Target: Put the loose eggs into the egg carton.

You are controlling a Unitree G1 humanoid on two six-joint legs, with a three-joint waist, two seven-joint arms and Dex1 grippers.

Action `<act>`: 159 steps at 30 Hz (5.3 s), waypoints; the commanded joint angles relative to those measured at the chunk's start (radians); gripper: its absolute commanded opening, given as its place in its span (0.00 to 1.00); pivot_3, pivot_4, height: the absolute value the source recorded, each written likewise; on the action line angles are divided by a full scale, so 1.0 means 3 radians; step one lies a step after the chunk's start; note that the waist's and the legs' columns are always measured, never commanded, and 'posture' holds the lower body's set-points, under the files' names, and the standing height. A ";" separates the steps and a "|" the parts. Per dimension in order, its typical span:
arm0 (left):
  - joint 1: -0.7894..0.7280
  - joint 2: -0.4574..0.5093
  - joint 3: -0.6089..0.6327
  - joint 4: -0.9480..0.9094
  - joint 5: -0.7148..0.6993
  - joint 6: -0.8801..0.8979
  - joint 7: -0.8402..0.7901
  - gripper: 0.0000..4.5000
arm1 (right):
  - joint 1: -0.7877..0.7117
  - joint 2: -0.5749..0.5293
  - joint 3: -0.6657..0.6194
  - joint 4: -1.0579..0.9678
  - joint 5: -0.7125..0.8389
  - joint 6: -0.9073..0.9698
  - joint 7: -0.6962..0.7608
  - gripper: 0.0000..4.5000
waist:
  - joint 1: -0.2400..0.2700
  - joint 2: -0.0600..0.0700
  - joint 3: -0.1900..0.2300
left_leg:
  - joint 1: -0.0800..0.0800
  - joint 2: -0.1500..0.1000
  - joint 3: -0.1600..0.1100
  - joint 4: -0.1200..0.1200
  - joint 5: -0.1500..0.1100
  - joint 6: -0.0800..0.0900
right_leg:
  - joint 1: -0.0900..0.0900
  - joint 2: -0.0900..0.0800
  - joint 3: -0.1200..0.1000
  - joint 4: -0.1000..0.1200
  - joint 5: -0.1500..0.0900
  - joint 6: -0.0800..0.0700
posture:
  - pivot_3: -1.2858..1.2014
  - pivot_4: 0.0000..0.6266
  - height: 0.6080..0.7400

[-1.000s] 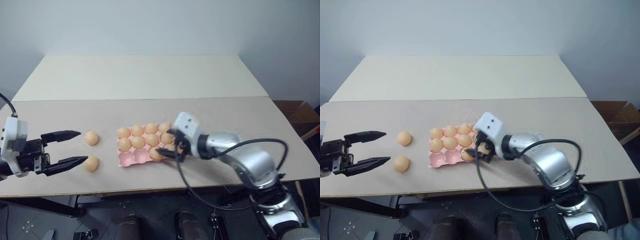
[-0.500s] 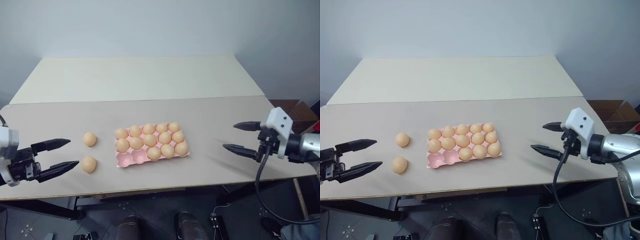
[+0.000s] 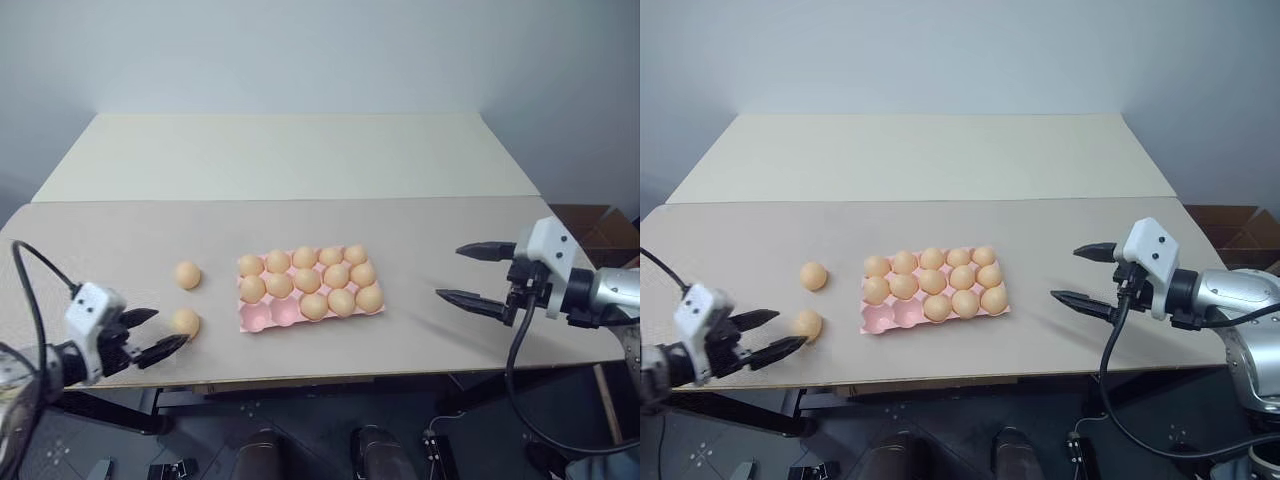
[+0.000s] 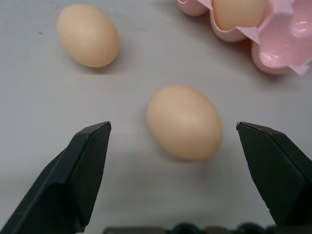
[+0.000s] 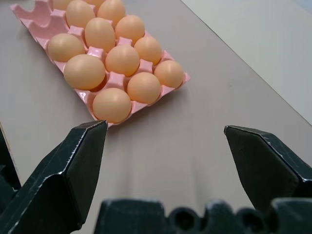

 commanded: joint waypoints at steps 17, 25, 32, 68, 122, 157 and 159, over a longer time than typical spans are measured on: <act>-0.0108 0.0196 0.0116 -0.0354 -0.0252 -0.0087 -0.0296 0.37 | 0.0069 -0.0011 -0.0169 -0.0342 0.0294 0.0082 -0.0201 1.00 | -0.0009 -0.0001 0.0000 | -0.0001 -0.0001 0.0000 0.0000 0.0000 0.0000 | -0.0001 0.0000 0.0000 -0.0003 0.0001 0.0002 | 0.52 0.24 1.00; -0.0748 0.0277 -0.0442 -0.0409 -0.0488 -0.0414 -0.0924 0.37 | 0.0029 0.0060 -0.0049 -0.0381 0.0270 0.0071 -0.0327 1.00 | 0.0035 0.0003 -0.0002 | 0.0002 -0.0003 -0.0001 0.0002 0.0000 0.0000 | 0.0005 0.0000 -0.0001 -0.0001 -0.0011 -0.0007 | 0.52 0.24 1.00; -0.1560 -0.0052 -0.1415 0.0152 0.0134 -0.0678 -0.0805 0.37 | 0.0042 0.0083 -0.0055 -0.0446 0.0298 0.0093 -0.0423 1.00 | 0.0016 0.0001 0.0000 | 0.0002 -0.0008 -0.0004 0.0004 -0.0001 0.0002 | 0.0017 0.0001 0.0001 -0.0011 0.0010 0.0023 | 0.52 0.24 1.00; 0.0333 0.0093 0.1133 0.0123 -0.0413 -0.0867 -0.1229 0.99 | -0.0064 0.0102 0.0165 -0.0138 0.0262 -0.0173 -0.0229 1.00 | 0.0027 0.0001 0.0001 | 0.0005 0.0000 -0.0005 0.0003 -0.0001 0.0001 | 0.0011 -0.0004 -0.0005 -0.0006 -0.0018 0.0006 | 0.52 0.24 1.00; -0.1803 0.0218 -0.1156 0.0260 -0.0151 -0.0401 -0.1266 0.40 | 0.0156 0.0202 -0.0057 -0.0610 0.0466 0.0014 -0.0675 1.00 | 0.0021 -0.0003 0.0001 | 0.0002 -0.0007 -0.0011 0.0005 0.0000 0.0002 | 0.0017 0.0000 -0.0003 -0.0009 0.0000 0.0007 | 0.52 0.24 1.00; -0.1349 0.0632 -0.0084 0.0941 -0.0128 -0.1242 -0.1829 0.99 | 0.0140 0.0141 -0.0081 -0.0577 0.0583 0.0008 -0.0552 1.00 | -0.0054 -0.0002 0.0002 | 0.0004 -0.0003 -0.0012 0.0002 0.0000 0.0002 | 0.0016 0.0002 -0.0004 -0.0009 0.0002 0.0031 | 0.52 0.24 1.00; -0.1053 0.0758 0.0317 0.1036 -0.0251 -0.1170 -0.2036 0.99 | 0.0157 0.0105 -0.0100 -0.0496 0.0571 -0.0018 -0.0436 1.00 | -0.0059 -0.0001 0.0002 | 0.0003 -0.0001 -0.0009 0.0002 0.0000 0.0002 | 0.0013 0.0001 -0.0004 -0.0008 -0.0001 0.0026 | 0.52 0.24 1.00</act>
